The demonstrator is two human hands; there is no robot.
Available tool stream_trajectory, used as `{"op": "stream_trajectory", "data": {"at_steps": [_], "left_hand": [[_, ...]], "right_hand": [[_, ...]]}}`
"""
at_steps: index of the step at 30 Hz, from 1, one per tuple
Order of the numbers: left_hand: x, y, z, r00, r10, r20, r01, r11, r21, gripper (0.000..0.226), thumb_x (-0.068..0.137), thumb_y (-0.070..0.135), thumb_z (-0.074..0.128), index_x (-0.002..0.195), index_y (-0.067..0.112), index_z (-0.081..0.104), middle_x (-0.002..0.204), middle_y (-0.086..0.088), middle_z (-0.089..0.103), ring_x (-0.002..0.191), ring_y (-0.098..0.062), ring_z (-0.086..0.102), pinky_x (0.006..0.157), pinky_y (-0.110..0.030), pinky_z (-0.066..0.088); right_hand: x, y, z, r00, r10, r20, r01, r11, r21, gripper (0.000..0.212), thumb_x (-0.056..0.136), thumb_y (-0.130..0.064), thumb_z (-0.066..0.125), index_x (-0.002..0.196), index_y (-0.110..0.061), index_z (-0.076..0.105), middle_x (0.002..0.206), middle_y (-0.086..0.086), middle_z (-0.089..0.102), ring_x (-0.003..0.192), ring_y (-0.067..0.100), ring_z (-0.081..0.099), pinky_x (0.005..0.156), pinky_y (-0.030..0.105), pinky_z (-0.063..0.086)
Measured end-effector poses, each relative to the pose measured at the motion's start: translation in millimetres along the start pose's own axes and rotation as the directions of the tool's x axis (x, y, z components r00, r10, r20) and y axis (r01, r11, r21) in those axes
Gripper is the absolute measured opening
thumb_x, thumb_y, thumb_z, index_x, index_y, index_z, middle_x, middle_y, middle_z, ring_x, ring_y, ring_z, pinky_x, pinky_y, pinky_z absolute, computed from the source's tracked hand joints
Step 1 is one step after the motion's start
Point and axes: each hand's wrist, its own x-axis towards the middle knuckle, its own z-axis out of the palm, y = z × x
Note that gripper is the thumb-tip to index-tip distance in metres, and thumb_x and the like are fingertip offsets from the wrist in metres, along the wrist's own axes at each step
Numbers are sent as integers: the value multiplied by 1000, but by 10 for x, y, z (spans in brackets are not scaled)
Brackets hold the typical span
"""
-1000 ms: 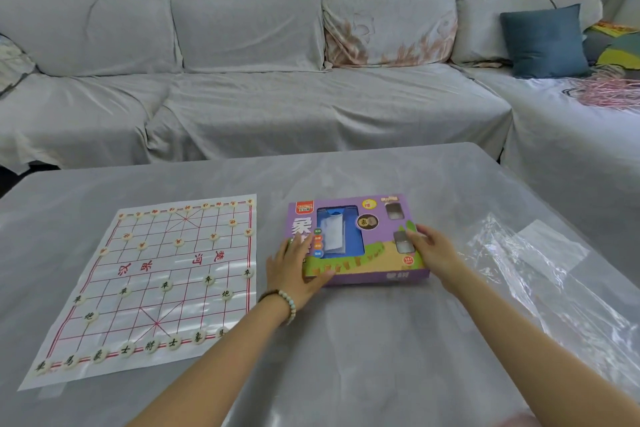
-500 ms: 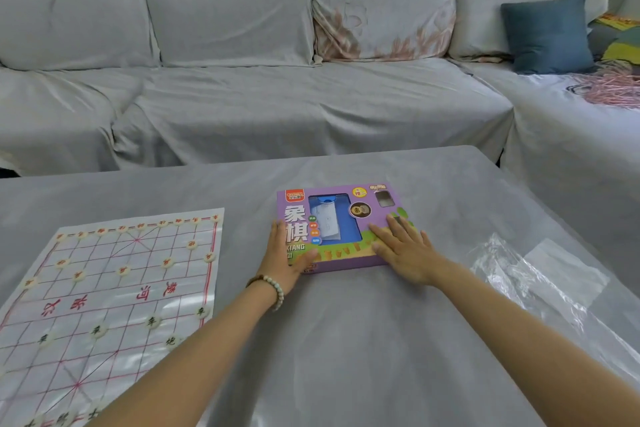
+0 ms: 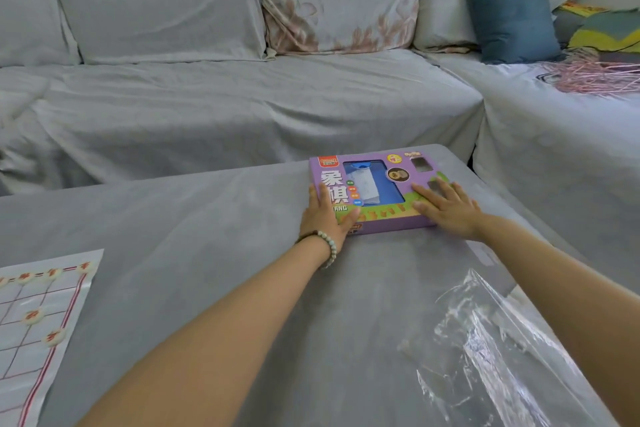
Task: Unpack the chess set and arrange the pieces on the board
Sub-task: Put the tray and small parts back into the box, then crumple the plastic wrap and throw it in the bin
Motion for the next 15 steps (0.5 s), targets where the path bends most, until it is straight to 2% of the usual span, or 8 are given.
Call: {"op": "stream_trajectory", "data": {"at_steps": [2,5,8,9,11,13,15], "left_hand": [[68,24,66,1000,-11,-20,12,999,33,85,89,55,41,147,13,-4,155,-10,-6,138,-33,20,112,-41,23],[62,-5,73,1000,-20,-23,20,1000,-14,82,89,54,41,147,14,-1,155,-11,-1,140,-31,15,114,-41,19],[-173,12,57,998,-57,-41,48,980,-195,75,91,49,40,148,15,5,154,-12,7,141,-26,13,114,-37,16],[-319,52,43,996,-69,-63,49,958,-281,73,91,49,40,148,15,7,153,-11,10,141,-24,14,114,-36,17],[-690,182,8,994,-51,-92,7,907,-420,73,88,53,36,147,17,13,152,-8,14,140,-18,14,114,-34,15],[-1119,328,-1,998,21,-64,-51,862,-503,72,84,58,27,146,24,15,153,-2,14,141,-14,12,115,-31,12],[-1573,448,17,995,100,31,-66,833,-550,68,81,71,17,142,40,14,152,9,12,140,-6,12,110,-23,10]], "right_hand": [[80,72,-1,1000,-11,-3,11,1000,7,51,96,-53,25,142,-50,4,157,-7,-8,144,23,-11,115,50,1],[67,99,29,997,-60,-47,63,996,68,54,95,-53,29,145,-44,11,158,-6,-2,145,22,-7,116,48,1],[-343,107,-59,974,-132,-183,191,914,358,53,94,-48,39,144,-32,29,154,-10,17,143,12,11,117,35,8],[-585,136,-103,970,-121,-210,207,864,459,52,93,-48,42,142,-33,33,151,-14,21,141,8,15,116,30,9],[-1143,257,-163,973,-74,-218,190,793,579,54,87,-56,42,137,-40,37,147,-16,27,138,5,22,115,30,15],[-1712,406,-149,987,-30,-161,121,796,593,56,80,-68,39,134,-52,35,148,-16,28,137,7,25,114,34,20],[-2217,538,-46,996,-29,-81,69,825,561,54,78,-76,34,130,-63,30,153,-16,20,141,9,18,116,39,16]]}}
